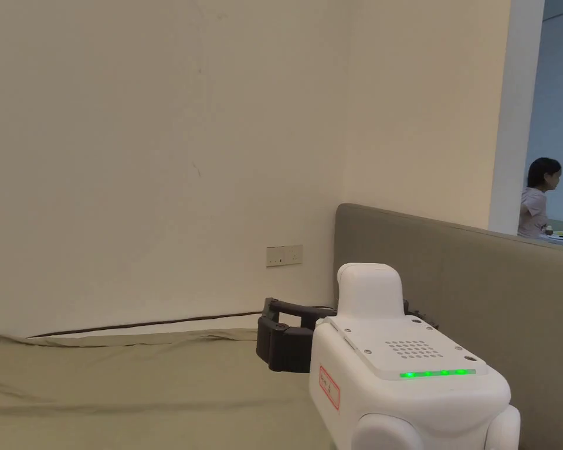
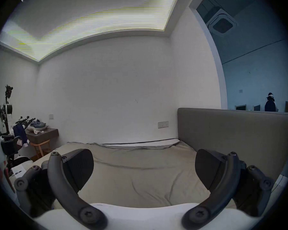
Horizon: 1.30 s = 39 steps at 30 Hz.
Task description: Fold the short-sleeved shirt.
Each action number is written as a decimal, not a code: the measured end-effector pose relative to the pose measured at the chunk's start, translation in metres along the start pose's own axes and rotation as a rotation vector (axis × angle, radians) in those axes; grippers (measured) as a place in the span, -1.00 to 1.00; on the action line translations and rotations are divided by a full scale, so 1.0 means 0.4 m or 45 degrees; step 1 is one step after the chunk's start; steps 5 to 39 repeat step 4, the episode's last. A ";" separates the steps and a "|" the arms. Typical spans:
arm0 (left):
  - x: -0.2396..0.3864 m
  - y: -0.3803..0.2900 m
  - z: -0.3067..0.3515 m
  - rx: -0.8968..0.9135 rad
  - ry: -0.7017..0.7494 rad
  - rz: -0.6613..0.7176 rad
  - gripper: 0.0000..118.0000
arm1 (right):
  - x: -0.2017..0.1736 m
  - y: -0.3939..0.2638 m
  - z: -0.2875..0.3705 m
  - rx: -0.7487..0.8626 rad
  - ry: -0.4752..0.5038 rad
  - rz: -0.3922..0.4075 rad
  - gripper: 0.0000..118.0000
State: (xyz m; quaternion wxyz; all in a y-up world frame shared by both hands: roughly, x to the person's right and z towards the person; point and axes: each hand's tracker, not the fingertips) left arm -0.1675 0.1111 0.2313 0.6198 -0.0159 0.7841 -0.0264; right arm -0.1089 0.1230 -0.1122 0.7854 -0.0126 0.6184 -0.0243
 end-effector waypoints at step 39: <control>0.009 -0.006 -0.002 0.001 0.002 -0.024 1.00 | 0.000 -0.006 -0.006 0.005 -0.008 0.005 1.00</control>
